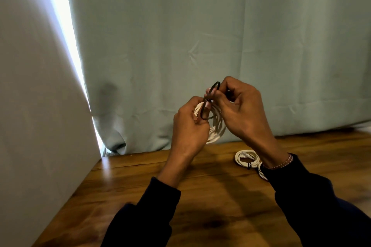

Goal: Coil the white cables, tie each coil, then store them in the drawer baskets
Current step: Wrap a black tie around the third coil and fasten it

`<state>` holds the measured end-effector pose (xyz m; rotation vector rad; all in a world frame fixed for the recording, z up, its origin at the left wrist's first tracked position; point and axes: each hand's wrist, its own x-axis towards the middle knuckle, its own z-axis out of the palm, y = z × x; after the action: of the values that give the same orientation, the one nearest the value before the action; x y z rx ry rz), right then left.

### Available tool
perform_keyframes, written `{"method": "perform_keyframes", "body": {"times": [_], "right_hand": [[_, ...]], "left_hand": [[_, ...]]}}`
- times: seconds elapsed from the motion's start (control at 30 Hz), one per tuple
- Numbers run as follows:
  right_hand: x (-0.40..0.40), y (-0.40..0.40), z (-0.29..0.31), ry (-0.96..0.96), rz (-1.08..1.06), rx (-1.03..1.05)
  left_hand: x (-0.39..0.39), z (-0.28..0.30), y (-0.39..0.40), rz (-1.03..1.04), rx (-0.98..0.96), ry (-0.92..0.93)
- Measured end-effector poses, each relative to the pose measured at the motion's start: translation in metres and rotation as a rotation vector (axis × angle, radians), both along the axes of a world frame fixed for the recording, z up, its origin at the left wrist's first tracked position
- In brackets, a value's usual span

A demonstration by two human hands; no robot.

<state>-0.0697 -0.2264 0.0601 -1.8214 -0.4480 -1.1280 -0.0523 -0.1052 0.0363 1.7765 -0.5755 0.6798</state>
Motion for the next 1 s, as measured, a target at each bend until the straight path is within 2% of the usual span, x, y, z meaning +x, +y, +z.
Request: {"method": "perform_keyframes", "body": {"times": [0.17,0.3,0.47,0.77,1.0], "right_hand": [[0.004,0.003,-0.001,-0.064,-0.009,-0.036],[0.005,0.0,0.0,-0.134,-0.039,-0.143],[0.007,-0.009,-0.001,-0.264,-0.096,-0.441],[0.016,-0.005,-0.006,-0.218,0.002,-0.386],[0.011,-0.002,-0.004,-0.232,-0.122,-0.502]], "left_hand": [[0.002,0.004,0.007,-0.012,-0.028,0.078],[0.004,0.007,0.011,0.005,-0.049,0.122],[0.002,0.013,0.016,-0.048,-0.206,0.183],[0.008,0.016,0.024,-0.167,-0.38,0.313],[0.009,0.016,0.027,-0.149,-0.358,0.285]]}}
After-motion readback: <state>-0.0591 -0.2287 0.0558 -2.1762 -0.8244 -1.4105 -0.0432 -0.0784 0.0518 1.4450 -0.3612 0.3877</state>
